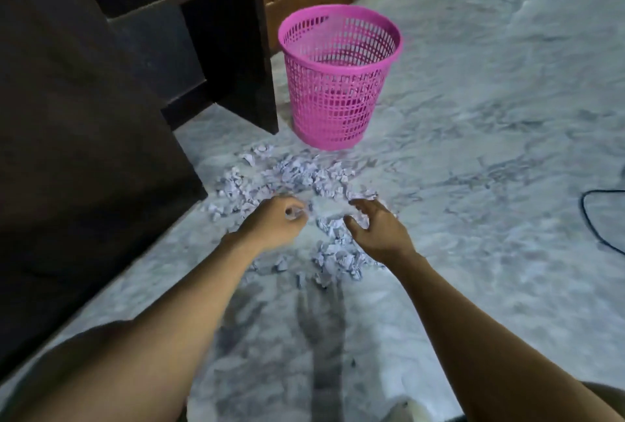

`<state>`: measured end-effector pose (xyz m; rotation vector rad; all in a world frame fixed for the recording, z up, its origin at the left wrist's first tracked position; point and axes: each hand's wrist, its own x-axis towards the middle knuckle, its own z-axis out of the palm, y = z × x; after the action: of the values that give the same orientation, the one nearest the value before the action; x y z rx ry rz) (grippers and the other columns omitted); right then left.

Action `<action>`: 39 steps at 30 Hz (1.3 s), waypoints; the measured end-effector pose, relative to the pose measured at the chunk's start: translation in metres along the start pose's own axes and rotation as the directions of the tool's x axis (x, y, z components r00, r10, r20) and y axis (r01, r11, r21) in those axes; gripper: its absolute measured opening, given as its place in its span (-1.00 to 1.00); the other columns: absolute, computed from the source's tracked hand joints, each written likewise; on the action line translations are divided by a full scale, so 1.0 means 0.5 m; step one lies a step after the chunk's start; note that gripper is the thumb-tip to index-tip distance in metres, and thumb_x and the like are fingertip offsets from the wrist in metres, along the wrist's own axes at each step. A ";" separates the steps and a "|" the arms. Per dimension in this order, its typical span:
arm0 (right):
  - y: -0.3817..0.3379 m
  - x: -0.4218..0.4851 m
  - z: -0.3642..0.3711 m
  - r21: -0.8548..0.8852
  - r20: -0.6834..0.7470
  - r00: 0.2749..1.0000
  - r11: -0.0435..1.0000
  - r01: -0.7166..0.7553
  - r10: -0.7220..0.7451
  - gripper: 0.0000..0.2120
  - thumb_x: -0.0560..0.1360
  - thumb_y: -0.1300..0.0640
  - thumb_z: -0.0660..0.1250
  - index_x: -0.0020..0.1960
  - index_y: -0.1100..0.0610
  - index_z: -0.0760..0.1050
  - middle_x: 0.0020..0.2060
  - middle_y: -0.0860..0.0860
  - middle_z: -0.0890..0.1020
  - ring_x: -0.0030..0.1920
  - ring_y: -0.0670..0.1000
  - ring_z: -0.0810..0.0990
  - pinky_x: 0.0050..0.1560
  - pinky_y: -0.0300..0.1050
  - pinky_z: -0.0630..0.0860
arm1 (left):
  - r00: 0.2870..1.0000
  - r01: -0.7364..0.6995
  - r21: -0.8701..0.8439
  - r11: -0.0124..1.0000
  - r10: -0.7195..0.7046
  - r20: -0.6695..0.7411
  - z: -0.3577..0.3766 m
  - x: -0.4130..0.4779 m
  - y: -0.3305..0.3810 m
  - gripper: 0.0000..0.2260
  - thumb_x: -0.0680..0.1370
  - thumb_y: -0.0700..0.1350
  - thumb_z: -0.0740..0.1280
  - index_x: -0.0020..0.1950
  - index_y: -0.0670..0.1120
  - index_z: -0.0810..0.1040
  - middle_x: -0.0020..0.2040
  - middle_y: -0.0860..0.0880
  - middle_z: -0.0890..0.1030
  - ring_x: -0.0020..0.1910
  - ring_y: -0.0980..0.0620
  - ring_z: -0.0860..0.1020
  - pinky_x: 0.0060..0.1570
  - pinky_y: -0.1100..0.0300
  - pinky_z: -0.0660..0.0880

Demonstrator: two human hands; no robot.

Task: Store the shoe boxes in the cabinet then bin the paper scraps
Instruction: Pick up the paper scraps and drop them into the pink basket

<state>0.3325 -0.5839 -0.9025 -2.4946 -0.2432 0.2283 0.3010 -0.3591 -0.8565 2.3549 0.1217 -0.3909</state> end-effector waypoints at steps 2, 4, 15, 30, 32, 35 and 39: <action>0.060 0.016 0.041 -0.031 0.005 0.998 0.998 -0.062 0.063 -0.57 0.58 -0.11 0.28 0.41 -0.02 0.43 0.35 0.02 0.50 0.34 0.07 0.48 0.20 -0.02 0.47 | 0.999 0.046 -0.016 0.999 -0.046 0.002 0.050 0.045 -0.021 -0.68 0.57 0.02 0.31 0.31 -0.02 0.52 0.27 0.01 0.53 0.17 0.03 0.52 0.06 0.24 0.40; 0.120 0.018 0.097 -0.067 0.017 0.993 0.991 -0.117 0.119 -0.55 0.58 -0.11 0.28 0.43 -0.01 0.41 0.38 0.04 0.47 0.38 0.08 0.43 0.22 -0.03 0.44 | 0.994 0.107 -0.005 0.994 -0.107 -0.009 0.115 0.079 -0.068 -0.59 0.56 0.05 0.32 0.39 -0.02 0.45 0.35 -0.08 0.48 0.21 -0.04 0.52 0.11 0.20 0.43; 0.269 -0.010 0.304 -0.165 -0.153 0.972 0.965 -0.204 0.180 -0.13 0.42 -0.46 0.14 0.54 0.06 0.24 0.48 0.19 0.29 0.49 0.19 0.22 0.47 0.10 0.21 | 0.961 0.171 0.292 0.941 -0.095 -0.258 0.446 0.061 -0.284 -0.22 0.44 0.47 -0.01 0.57 0.11 0.05 0.57 -0.19 0.06 0.56 -0.11 -0.05 0.50 -0.15 -0.07; 0.318 0.014 0.329 -0.176 -0.522 0.853 0.979 -0.102 -0.005 -0.23 0.41 -0.39 0.31 0.46 0.06 0.40 0.41 0.18 0.41 0.43 0.16 0.34 0.42 0.18 0.30 | 0.956 -0.142 0.372 0.917 0.224 -0.189 0.465 0.141 -0.276 -0.17 0.39 0.43 0.17 0.57 0.20 -0.05 0.59 -0.12 -0.14 0.57 -0.08 -0.16 0.52 -0.14 -0.09; 0.335 0.027 0.306 -0.194 -0.498 0.867 0.972 -0.134 0.020 -0.06 0.31 -0.52 0.25 0.53 -0.02 0.30 0.52 0.16 0.26 0.55 0.12 0.16 0.50 0.27 0.04 | 0.958 -0.165 0.380 0.910 0.239 -0.157 0.463 0.150 -0.265 -0.18 0.40 0.42 0.19 0.56 0.25 -0.10 0.58 -0.07 -0.24 0.56 -0.04 -0.25 0.51 -0.09 -0.19; 0.371 0.053 0.281 -0.150 -0.398 0.911 0.973 -0.177 0.105 0.14 0.15 -0.66 0.17 0.59 -0.12 0.13 0.60 0.16 0.00 0.61 0.15 -0.09 0.48 0.34 -0.17 | 0.966 -0.184 0.396 0.900 0.240 -0.097 0.457 0.165 -0.250 -0.20 0.42 0.43 0.16 0.54 0.30 -0.16 0.56 0.03 -0.35 0.53 0.00 -0.34 0.48 0.01 -0.33; 0.394 0.075 0.270 -0.116 -0.215 0.964 0.976 -0.183 0.155 0.11 0.13 -0.69 0.12 0.57 -0.21 0.09 0.57 0.18 0.11 0.59 0.12 0.02 0.51 0.37 -0.10 | 0.962 -0.215 0.409 0.887 0.264 -0.065 0.462 0.186 -0.244 -0.24 0.42 0.43 0.14 0.54 0.28 -0.06 0.59 0.04 -0.23 0.55 0.01 -0.28 0.50 0.00 -0.31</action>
<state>0.3630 -0.6557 -1.1312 -2.6519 0.0423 0.0228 0.3086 -0.4317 -1.1240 2.7557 -0.2153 -0.1608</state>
